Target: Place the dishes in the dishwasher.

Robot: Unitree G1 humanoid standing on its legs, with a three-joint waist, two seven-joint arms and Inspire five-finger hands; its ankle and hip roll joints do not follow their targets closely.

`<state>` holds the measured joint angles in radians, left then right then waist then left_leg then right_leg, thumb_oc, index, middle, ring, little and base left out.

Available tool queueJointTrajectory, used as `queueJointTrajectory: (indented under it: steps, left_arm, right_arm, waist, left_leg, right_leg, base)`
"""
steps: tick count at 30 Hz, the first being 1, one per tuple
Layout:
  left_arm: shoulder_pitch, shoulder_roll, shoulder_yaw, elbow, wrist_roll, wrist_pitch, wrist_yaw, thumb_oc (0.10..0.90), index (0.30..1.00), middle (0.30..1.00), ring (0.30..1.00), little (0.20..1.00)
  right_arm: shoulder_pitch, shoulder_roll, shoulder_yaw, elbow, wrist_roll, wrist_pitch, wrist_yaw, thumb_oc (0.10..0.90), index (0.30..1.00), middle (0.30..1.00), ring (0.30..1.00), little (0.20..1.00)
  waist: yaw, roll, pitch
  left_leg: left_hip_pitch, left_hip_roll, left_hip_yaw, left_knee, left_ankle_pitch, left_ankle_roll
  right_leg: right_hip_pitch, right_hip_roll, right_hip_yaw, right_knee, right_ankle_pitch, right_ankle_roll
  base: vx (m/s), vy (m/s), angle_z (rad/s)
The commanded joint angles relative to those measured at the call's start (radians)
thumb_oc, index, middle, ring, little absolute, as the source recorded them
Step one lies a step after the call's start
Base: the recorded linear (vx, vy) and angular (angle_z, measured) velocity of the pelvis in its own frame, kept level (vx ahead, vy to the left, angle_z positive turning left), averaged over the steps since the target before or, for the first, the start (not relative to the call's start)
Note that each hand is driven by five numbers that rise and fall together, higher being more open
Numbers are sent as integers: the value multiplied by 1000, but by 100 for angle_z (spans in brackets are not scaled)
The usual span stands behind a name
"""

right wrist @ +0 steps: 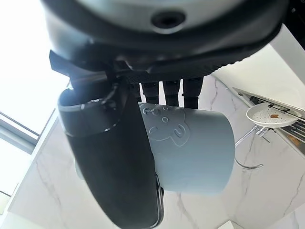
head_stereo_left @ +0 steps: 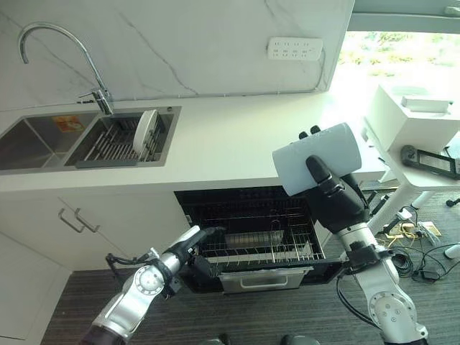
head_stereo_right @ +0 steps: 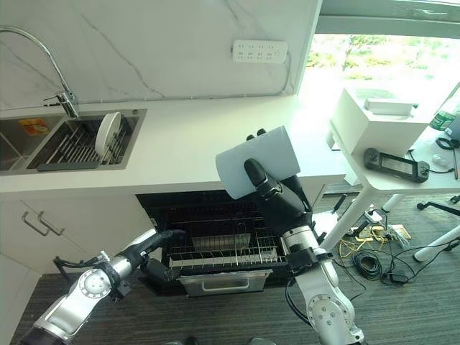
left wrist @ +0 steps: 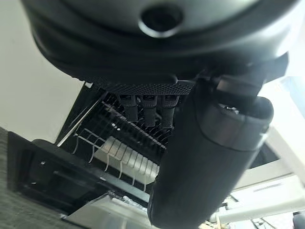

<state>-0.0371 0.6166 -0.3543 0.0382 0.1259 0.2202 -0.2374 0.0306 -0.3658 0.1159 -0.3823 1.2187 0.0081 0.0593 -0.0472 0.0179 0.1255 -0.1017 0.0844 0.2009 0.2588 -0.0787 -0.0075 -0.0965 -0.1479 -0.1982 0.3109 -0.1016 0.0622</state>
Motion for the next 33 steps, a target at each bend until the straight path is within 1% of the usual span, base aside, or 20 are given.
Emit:
queueJointTrajectory:
  steps: [1,7,9,12,13,14,16,17,18,20,22,23,24,25,27,29,30,31,32,33]
  left_arm:
    - [-127,-6,-3,-16,71,-20,52,800,900,900,900,900]
    - [-162,-47,-83,133,144,47,97,800,900,900,900,900]
    - [-168,-67,-113,201,161,48,109,800,900,900,900,900]
    - [-172,-100,-149,283,204,79,97,800,900,900,900,900]
    - [-174,-128,-161,346,193,88,97,800,900,900,900,900]
    - [-171,-183,-160,467,168,125,88,800,900,900,900,900]
    - [-175,-217,-153,554,174,131,86,800,900,900,900,900]
    - [-179,-226,-153,577,179,150,77,800,900,900,900,900]
    - [-187,-246,-150,646,193,147,67,800,900,900,900,900]
    - [-203,-266,-156,715,196,148,21,800,900,900,900,900]
    - [-217,-285,-167,771,223,151,-56,800,900,900,900,900]
    - [-224,-299,-183,804,186,171,-161,800,900,900,900,900]
    - [-225,-309,-186,815,165,177,-213,800,900,900,900,900]
    - [-221,-326,-201,829,207,188,-326,800,900,900,900,900]
    - [-204,-312,-245,811,284,169,-474,800,900,900,900,900]
    - [-198,-300,-268,787,318,161,-546,800,900,900,900,900]
    - [-195,-286,-297,754,362,159,-621,800,900,900,900,900]
    - [-194,-273,-314,735,375,158,-653,800,900,900,900,900]
    - [-192,-249,-347,693,411,163,-726,800,900,900,900,900]
    - [-192,-235,-364,665,426,166,-772,800,900,900,900,900]
  right_arm:
    - [-128,27,-33,-92,16,-77,57,400,300,300,300,300]
    - [-141,32,-25,-89,24,-59,54,400,300,300,300,300]
    - [-144,40,-24,-88,24,-47,54,400,300,300,300,300]
    - [-146,56,-23,-91,19,-29,49,400,300,300,300,300]
    - [-149,62,-23,-94,18,-18,46,400,300,300,300,300]
    - [-153,77,-16,-94,8,-3,43,400,300,300,300,300]
    - [-157,87,-13,-98,3,13,38,400,300,300,300,300]
    - [-158,91,-11,-99,2,16,35,400,300,300,300,300]
    - [-162,95,-11,-103,4,29,28,400,300,300,300,300]
    - [-168,100,-10,-113,9,48,16,400,300,300,300,300]
    - [-171,103,-11,-119,15,69,12,400,300,300,300,300]
    - [-176,105,-13,-123,21,88,11,400,300,300,300,300]
    - [-179,106,-12,-126,21,93,7,400,300,300,300,300]
    - [-181,115,-13,-128,10,106,9,400,300,300,300,300]
    - [-191,112,-19,-131,13,124,6,400,300,300,300,300]
    - [-197,108,-15,-129,11,121,4,400,300,300,300,300]
    - [-203,102,-13,-125,14,120,3,400,300,300,300,300]
    - [-207,98,-14,-121,15,120,6,400,300,300,300,300]
    - [-214,87,-14,-117,22,119,6,400,300,300,300,300]
    - [-220,80,-16,-116,28,118,5,400,300,300,300,300]
  waist:
    - [-9,7,-19]
    - [-22,5,-22]
    - [-27,3,-24]
    - [-33,1,-27]
    - [-37,0,-28]
    - [-45,-1,-29]
    - [-51,-2,-32]
    - [-54,-3,-33]
    - [-60,-3,-34]
    - [-68,-3,-35]
    - [-78,-2,-34]
    - [-88,1,-33]
    - [-91,3,-33]
    - [-97,10,-33]
    - [-103,19,-30]
    - [-102,24,-29]
    - [-103,29,-27]
    - [-103,32,-27]
    - [-102,36,-25]
    - [-101,37,-26]
  left_leg:
    - [66,44,5,41,-190,-20]
    - [74,47,18,41,-192,-19]
    - [78,50,24,41,-194,-18]
    - [83,53,32,41,-198,-17]
    - [84,54,36,41,-199,-17]
    - [88,56,44,41,-199,-17]
    - [91,59,52,41,-199,-17]
    - [92,60,54,41,-200,-16]
    - [94,61,59,41,-200,-17]
    - [97,62,63,41,-202,-16]
    - [106,62,68,41,-208,-15]
    - [110,64,75,41,-209,-14]
    - [110,63,76,41,-210,-13]
    - [111,62,78,41,-212,-11]
    - [110,61,78,41,-212,-10]
    - [108,59,76,41,-213,-10]
    - [105,57,74,41,-213,-10]
    - [102,56,74,41,-212,-10]
    - [100,55,71,41,-211,-10]
    - [91,55,71,41,-205,-11]
  right_leg:
    - [26,6,8,-11,-97,71]
    - [28,13,18,-11,-97,73]
    - [29,14,21,-11,-97,73]
    - [30,15,24,-11,-99,74]
    - [29,18,28,-11,-98,74]
    - [28,19,32,-11,-96,74]
    - [27,21,37,-11,-95,74]
    - [27,21,38,-11,-95,74]
    - [26,22,41,-11,-96,73]
    - [27,24,47,-11,-96,74]
    - [33,27,53,-11,-101,76]
    - [33,30,58,-11,-101,76]
    - [31,30,59,-11,-102,75]
    - [30,32,61,-11,-104,73]
    - [30,33,63,-11,-108,71]
    - [29,32,61,-11,-110,70]
    - [28,31,61,-11,-111,69]
    - [25,31,60,-11,-111,69]
    - [25,30,59,-11,-113,69]
    - [18,30,59,-11,-109,68]
  base:
    - [6,-7,-5]
    - [15,-5,-10]
    - [16,-7,-1]
    - [16,-7,-5]
    - [37,-13,-13]
    - [34,-10,-16]
    - [30,-3,-14]
    - [31,6,-9]
    - [42,15,-7]
    - [35,10,-17]
    - [37,6,-16]
    - [25,13,-8]
    - [17,32,-13]
    - [4,40,-13]
    - [-7,45,-13]
    - [-20,33,-8]
    - [-28,33,-5]
    - [-44,41,-1]
    - [-57,28,3]
    - [-69,40,3]
